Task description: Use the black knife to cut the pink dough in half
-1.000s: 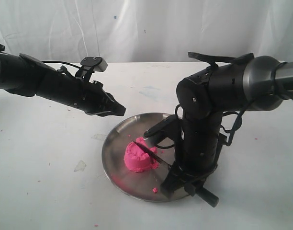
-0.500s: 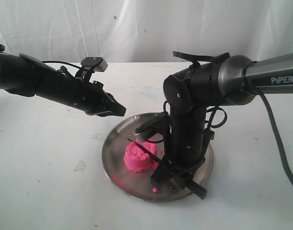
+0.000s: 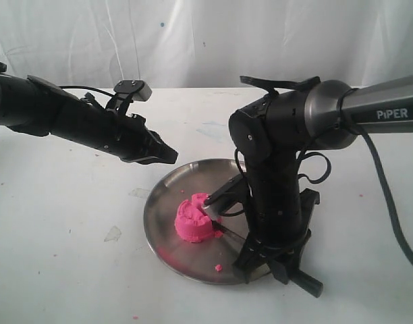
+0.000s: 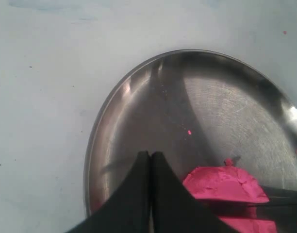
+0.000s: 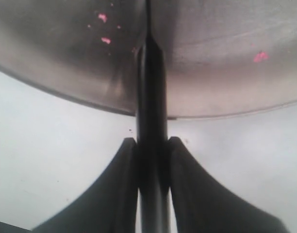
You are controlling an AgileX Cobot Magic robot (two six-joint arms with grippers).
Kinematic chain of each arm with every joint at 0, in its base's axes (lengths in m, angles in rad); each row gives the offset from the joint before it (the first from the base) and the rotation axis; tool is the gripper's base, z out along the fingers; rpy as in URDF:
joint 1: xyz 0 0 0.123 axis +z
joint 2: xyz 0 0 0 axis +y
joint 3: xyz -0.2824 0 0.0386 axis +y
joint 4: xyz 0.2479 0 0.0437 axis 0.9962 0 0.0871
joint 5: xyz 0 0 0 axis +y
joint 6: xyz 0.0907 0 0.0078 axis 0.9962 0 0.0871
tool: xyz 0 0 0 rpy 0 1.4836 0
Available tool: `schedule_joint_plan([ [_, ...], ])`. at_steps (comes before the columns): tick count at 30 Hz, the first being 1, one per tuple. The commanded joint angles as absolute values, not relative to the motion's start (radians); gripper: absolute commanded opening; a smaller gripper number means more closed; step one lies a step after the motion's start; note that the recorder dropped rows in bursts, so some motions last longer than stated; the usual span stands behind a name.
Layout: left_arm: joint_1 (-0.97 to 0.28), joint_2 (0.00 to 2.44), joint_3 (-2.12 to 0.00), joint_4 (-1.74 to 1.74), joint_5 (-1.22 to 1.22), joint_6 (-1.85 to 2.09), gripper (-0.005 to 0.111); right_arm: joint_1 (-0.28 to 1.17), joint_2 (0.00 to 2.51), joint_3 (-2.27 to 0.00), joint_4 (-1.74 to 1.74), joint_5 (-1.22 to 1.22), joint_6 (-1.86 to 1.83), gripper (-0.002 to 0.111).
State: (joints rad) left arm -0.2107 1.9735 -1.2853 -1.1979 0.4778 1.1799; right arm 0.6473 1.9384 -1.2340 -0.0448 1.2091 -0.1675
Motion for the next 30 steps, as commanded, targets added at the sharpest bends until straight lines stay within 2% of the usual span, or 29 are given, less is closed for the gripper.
schedule_joint_plan([
  [1, -0.21, 1.962, -1.281, -1.209, 0.502, 1.174, 0.0, 0.647, 1.935, -1.238, -0.058, 1.221, -0.179, 0.0],
  [30, -0.21, 1.962, -1.281, -1.209, 0.512, 1.159, 0.0, 0.647, 1.875, -1.155, -0.056, 1.221, -0.179, 0.0],
])
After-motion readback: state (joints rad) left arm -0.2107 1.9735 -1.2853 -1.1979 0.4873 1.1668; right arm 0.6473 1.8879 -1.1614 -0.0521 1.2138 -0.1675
